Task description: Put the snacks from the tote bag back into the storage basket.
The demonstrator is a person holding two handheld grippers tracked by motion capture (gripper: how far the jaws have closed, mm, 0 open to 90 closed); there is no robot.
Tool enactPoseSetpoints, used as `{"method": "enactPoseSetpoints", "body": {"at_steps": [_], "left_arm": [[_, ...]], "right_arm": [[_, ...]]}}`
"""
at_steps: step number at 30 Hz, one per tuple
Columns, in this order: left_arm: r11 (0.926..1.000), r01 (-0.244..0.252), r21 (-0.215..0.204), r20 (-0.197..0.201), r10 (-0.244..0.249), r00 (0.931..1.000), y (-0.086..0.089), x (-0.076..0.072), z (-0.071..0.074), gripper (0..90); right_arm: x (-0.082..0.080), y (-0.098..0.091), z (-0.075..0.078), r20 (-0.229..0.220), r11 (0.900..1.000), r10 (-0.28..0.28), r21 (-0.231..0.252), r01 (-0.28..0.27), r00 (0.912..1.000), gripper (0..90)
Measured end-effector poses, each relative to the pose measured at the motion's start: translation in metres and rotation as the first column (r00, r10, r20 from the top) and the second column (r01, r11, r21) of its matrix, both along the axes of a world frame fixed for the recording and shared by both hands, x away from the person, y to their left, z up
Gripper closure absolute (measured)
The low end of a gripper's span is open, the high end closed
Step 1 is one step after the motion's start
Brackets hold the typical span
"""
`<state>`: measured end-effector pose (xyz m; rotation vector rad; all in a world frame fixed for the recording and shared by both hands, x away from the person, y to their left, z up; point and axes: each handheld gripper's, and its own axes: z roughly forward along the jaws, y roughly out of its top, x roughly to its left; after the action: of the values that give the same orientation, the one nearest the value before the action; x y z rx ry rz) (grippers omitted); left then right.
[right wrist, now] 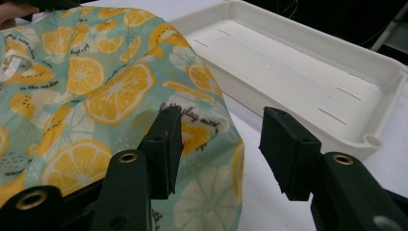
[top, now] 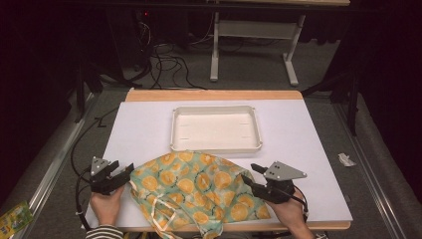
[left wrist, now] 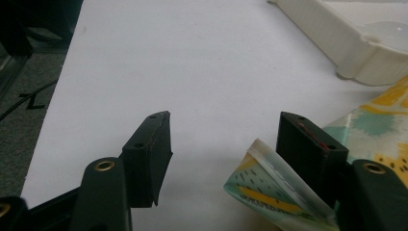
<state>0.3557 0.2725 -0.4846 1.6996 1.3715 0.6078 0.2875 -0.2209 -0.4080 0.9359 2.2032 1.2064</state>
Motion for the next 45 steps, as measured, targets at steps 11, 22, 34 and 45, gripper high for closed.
{"method": "enactPoseSetpoints", "body": {"at_steps": [11,22,34,45], "left_arm": [[0.9998,0.009,0.019,-0.002,-0.009,1.0000,-0.002,0.000,0.000,38.1],[0.9971,0.075,0.003,0.015,-0.076,0.9970,-0.001,-0.001,0.002,39.8],[0.9879,0.154,-0.016,0.025,-0.154,0.9878,-0.012,-0.014,0.018,38.2],[0.9726,0.232,-0.010,0.057,-0.231,0.9712,-0.026,-0.031,0.045,35.8]], "right_arm": [[0.012,0.010,-0.005,-0.054,0.9996,0.026,0.013,-0.025,0.9982,63.8],[0.018,0.004,-0.012,-0.064,0.9997,0.023,-0.006,-0.023,0.9977,90.0],[0.028,-0.014,-0.022,-0.094,0.9971,-0.067,0.030,0.070,0.9933,90.0],[0.031,-0.015,-0.028,-0.107,0.9942,-0.097,0.036,0.102,0.9894,90.0]]}}
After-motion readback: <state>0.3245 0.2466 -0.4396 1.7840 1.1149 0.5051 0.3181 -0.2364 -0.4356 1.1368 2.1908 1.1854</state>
